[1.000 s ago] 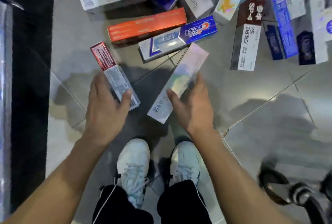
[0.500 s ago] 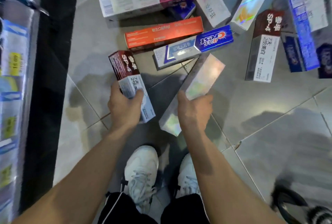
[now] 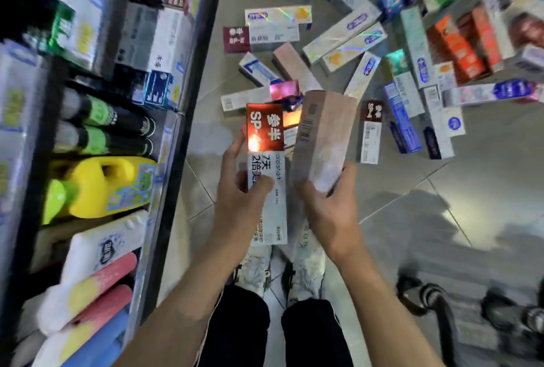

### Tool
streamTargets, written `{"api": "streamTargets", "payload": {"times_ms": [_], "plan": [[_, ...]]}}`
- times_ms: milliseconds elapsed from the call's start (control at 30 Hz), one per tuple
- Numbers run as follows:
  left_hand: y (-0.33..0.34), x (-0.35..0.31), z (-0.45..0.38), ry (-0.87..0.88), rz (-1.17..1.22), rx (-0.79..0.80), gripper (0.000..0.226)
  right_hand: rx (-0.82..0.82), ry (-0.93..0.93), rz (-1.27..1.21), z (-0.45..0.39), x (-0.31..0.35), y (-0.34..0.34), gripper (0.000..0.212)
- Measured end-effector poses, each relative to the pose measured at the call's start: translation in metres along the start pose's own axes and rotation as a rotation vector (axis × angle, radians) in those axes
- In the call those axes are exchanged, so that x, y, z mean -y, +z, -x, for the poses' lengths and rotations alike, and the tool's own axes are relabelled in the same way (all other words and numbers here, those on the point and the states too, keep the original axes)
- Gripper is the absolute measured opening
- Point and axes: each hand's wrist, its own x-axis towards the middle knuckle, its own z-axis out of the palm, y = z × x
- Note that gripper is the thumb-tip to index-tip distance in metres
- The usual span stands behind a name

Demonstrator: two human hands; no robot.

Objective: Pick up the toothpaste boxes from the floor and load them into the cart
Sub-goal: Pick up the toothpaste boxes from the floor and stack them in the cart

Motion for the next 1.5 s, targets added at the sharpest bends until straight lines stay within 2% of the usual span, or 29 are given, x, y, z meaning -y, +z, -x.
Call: {"api": "streamTargets", "payload": {"times_ms": [133, 233, 333, 400, 600, 800, 933, 1033, 1100, 1200, 1333, 1433, 1500], "plan": [[-0.002, -0.095, 0.076, 0.099, 0.045, 0.073, 0.078, 0.042, -0.065, -0.073, 0.078, 0.092, -0.035, 0.048], [0.000, -0.164, 0.145, 0.105, 0.039, 0.157, 0.083, 0.021, -0.093, -0.116, 0.139, 0.148, -0.068, 0.049], [0.006, -0.218, 0.208, 0.181, -0.001, 0.230, 0.074, -0.028, -0.112, -0.145, 0.205, 0.195, -0.100, 0.058], [0.012, -0.245, 0.244, 0.212, -0.016, 0.315, 0.077, -0.058, -0.106, -0.183, 0.249, 0.219, -0.125, 0.055], [0.048, -0.286, 0.337, 0.300, -0.174, 0.620, 0.090, -0.317, -0.180, -0.224, 0.372, 0.243, -0.212, 0.051], [0.102, -0.288, 0.438, 0.399, -0.346, 0.843, 0.057, -0.666, -0.204, -0.398, 0.485, 0.213, -0.283, 0.046], [0.138, -0.267, 0.505, 0.432, -0.495, 0.995, 0.077, -0.835, -0.127, -0.460, 0.565, 0.167, -0.323, 0.052], [0.172, -0.239, 0.555, 0.484, -0.588, 1.129, 0.070, -0.940, -0.086, -0.526, 0.620, 0.124, -0.354, 0.052], [0.196, -0.215, 0.589, 0.503, -0.639, 1.188, 0.073, -1.005, -0.059, -0.558, 0.652, 0.087, -0.375, 0.050], [0.233, -0.172, 0.644, 0.488, -0.684, 1.248, 0.083, -1.042, -0.016, -0.636, 0.698, 0.027, -0.408, 0.049], [0.272, -0.111, 0.711, 0.477, -0.784, 1.339, 0.077, -1.031, 0.058, -0.684, 0.752, -0.045, -0.442, 0.053], [0.294, -0.071, 0.741, 0.466, -0.857, 1.376, 0.073, -1.043, 0.129, -0.677, 0.776, -0.091, -0.460, 0.062], [0.305, -0.050, 0.753, 0.482, -0.909, 1.393, 0.073, -1.059, 0.174, -0.684, 0.784, -0.117, -0.468, 0.061]]}}
